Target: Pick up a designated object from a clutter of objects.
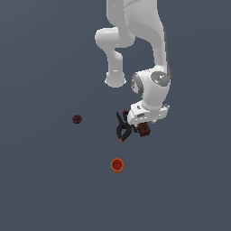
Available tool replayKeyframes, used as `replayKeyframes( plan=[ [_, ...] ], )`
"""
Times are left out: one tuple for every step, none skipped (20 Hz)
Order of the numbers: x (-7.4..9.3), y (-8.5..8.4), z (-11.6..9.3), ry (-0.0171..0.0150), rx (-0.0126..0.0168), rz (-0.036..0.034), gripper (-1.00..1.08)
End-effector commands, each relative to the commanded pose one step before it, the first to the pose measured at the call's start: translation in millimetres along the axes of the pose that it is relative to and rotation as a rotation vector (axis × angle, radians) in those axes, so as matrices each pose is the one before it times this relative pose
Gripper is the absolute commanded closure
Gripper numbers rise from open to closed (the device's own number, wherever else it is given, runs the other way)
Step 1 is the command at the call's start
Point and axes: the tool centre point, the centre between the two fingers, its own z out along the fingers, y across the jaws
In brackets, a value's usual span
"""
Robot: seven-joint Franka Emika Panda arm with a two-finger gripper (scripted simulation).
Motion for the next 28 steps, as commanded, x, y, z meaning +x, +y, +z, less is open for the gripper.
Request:
replayKeyframes(
  plan=[
    [-0.83, -1.52, 1.91, 0.0011, 0.00093, -0.00175, -0.92],
    [0.33, 0.67, -1.02, -0.00096, -0.00045, 0.00055, -0.92],
    [-0.01, 0.0, 0.3, 0.0, 0.0, 0.0, -0.92],
    [-0.04, 0.0, 0.91, 0.0, 0.0, 0.0, -0.92],
    [-0.07, 0.0, 1.51, 0.0, 0.0, 0.0, -0.92],
    [-0.1, 0.0, 2.11, 0.0, 0.0, 0.0, -0.92],
    [-0.12, -0.01, 2.7, 0.0, 0.0, 0.0, -0.92],
    [-0.14, -0.01, 3.28, 0.0, 0.0, 0.0, -0.92],
    [-0.19, -0.22, 3.77, 0.00014, 0.00019, -0.00043, -0.92],
    [-0.17, -0.02, 4.4, 0.0, 0.0, 0.0, -0.92],
    [-0.16, -0.02, 4.94, 0.0, 0.0, 0.0, -0.92],
    [-0.17, -0.21, 5.18, 0.00022, 0.00022, -0.00038, -0.92],
    [-0.08, -0.03, 4.82, 0.0, 0.0, 0.0, -0.92],
    [-0.02, -0.02, 4.2, 0.0, 0.0, 0.0, -0.92],
    [0.02, -0.02, 3.61, 0.0, 0.0, 0.0, -0.92],
    [0.02, -0.18, 2.84, 0.00035, 0.00009, -0.00033, -0.92],
    [0.07, -0.01, 2.45, 0.0, 0.0, 0.0, -0.92],
    [0.07, -0.01, 1.9, 0.0, 0.0, 0.0, -0.92],
    [0.06, -0.01, 1.35, 0.0, 0.0, 0.0, -0.92],
    [0.04, 0.0, 0.81, 0.0, 0.0, 0.0, -0.92],
    [0.01, 0.0, 0.27, 0.0, 0.0, 0.0, -0.92],
    [0.0, 0.0, 0.0, 0.0, 0.0, 0.0, 1.08],
    [0.0, 0.0, 0.0, 0.0, 0.0, 0.0, 1.08],
    [0.0, 0.0, 0.0, 0.0, 0.0, 0.0, 1.08],
    [0.0, 0.0, 0.0, 0.0, 0.0, 0.0, 1.08],
    [0.0, 0.0, 0.0, 0.0, 0.0, 0.0, 1.08],
    [0.0, 0.0, 0.0, 0.0, 0.0, 0.0, 1.08],
    [0.0, 0.0, 0.0, 0.0, 0.0, 0.0, 1.08]
  ],
)
